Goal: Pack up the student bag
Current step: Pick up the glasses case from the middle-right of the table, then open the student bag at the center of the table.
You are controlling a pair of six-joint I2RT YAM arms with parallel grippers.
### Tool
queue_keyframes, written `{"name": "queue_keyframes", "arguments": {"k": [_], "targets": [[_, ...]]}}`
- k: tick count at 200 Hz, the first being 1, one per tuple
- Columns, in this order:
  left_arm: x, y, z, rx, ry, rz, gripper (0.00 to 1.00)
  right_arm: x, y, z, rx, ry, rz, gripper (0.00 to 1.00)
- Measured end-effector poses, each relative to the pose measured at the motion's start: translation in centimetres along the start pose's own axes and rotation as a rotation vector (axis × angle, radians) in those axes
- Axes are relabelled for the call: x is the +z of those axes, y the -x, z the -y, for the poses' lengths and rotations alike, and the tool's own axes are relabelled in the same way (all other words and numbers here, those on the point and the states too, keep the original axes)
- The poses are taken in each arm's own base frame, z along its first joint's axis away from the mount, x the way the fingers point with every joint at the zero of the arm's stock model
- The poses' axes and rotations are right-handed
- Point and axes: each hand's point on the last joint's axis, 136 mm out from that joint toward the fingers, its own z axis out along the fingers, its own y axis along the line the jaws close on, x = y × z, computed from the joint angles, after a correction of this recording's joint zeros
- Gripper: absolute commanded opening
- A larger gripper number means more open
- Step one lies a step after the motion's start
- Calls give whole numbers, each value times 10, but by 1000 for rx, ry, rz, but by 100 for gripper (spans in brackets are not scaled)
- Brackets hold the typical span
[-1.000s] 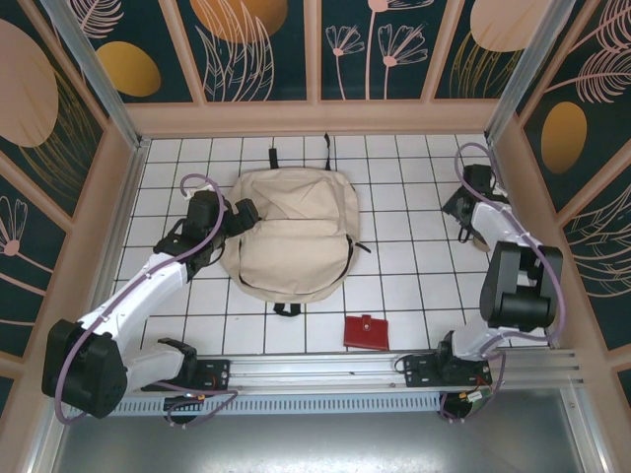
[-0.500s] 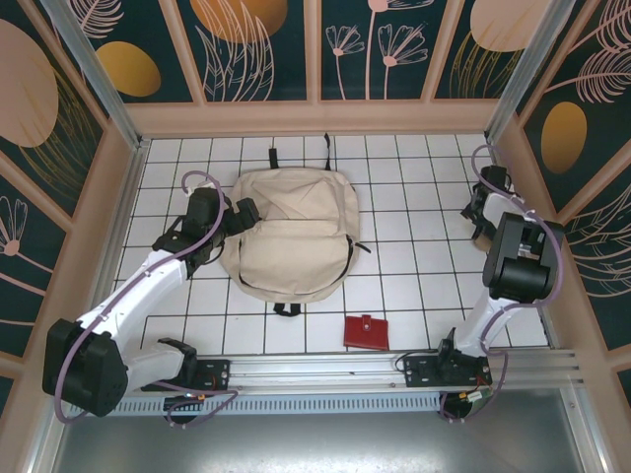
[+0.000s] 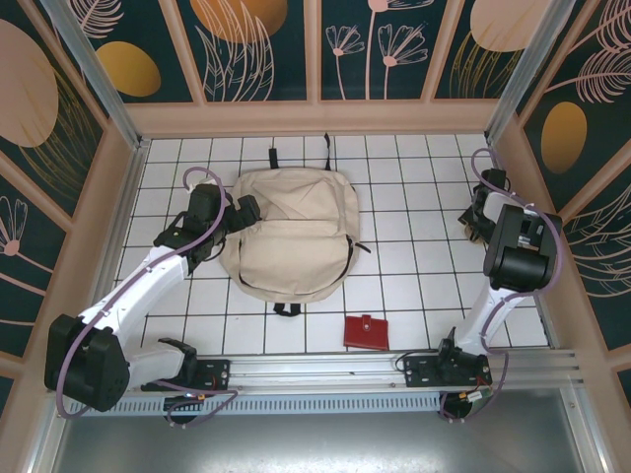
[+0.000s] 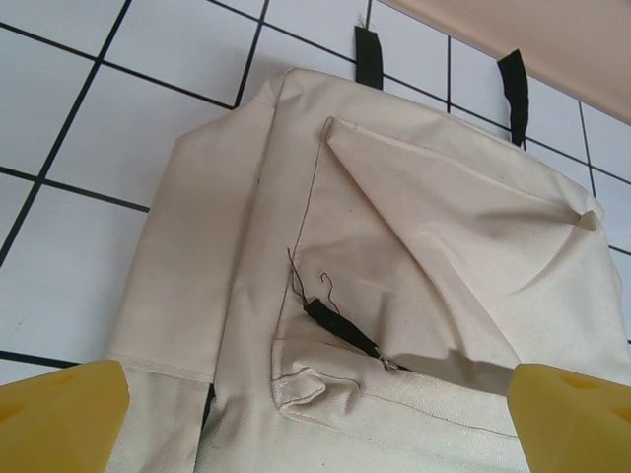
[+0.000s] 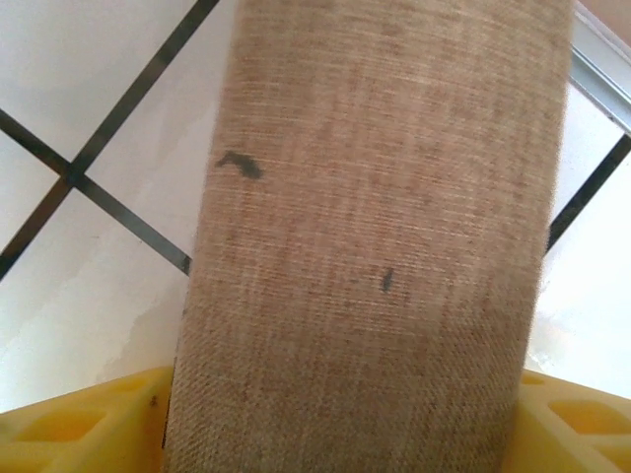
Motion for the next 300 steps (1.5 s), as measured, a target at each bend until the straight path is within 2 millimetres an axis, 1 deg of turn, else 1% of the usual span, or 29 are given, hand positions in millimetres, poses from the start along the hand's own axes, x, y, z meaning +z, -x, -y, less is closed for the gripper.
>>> {"name": "queue_keyframes", "arguments": {"k": [22, 45, 69, 83, 97, 105, 122, 137, 140, 149, 163, 175, 194, 226, 248, 264, 278, 300], "targets": [[0, -1, -1, 1, 3, -4, 99, 0, 0, 0, 4, 0, 0, 63], [0, -2, -1, 1, 6, -8, 98, 0, 0, -1, 5, 1, 2, 60], [0, -2, 0, 1, 1, -11, 99, -4, -3, -6, -12, 10, 4, 57], [0, -3, 1, 1, -9, -18, 99, -11, -8, -18, -46, 28, 11, 55], [1, -5, 3, 1, -18, -27, 99, -22, -17, -39, -99, 66, 21, 54], [2, -6, 4, 2, -22, -34, 98, -30, -24, -54, -142, 95, 29, 53], [3, -9, 6, 2, -33, -50, 99, -51, -43, -89, -233, 175, 42, 52], [5, -13, 8, 2, -45, -69, 99, -74, -63, -119, -317, 262, 52, 52], [6, -14, 8, 2, -48, -73, 99, -81, -68, -127, -338, 290, 54, 52], [7, -16, 10, 2, -57, -82, 99, -95, -81, -143, -385, 346, 56, 50], [8, -18, 14, -3, -81, -93, 98, -124, -102, -168, -460, 454, 57, 50], [9, -18, 20, -6, -109, -102, 98, -148, -119, -186, -517, 543, 60, 50], [12, -21, 28, -8, -148, -123, 97, -182, -147, -206, -603, 664, 51, 50], [13, -18, 46, 8, -203, -147, 95, -226, -196, -225, -751, 816, 17, 50], [14, -15, 63, 48, -229, -150, 88, -246, -231, -230, -839, 889, -29, 50], [19, -11, 79, 80, -232, -152, 82, -251, -253, -229, -887, 910, -62, 50], [28, -9, 91, 99, -212, -150, 78, -251, -269, -225, -921, 913, -92, 51], [45, -9, 94, 103, -133, -149, 75, -245, -289, -216, -956, 904, -136, 51]]}}
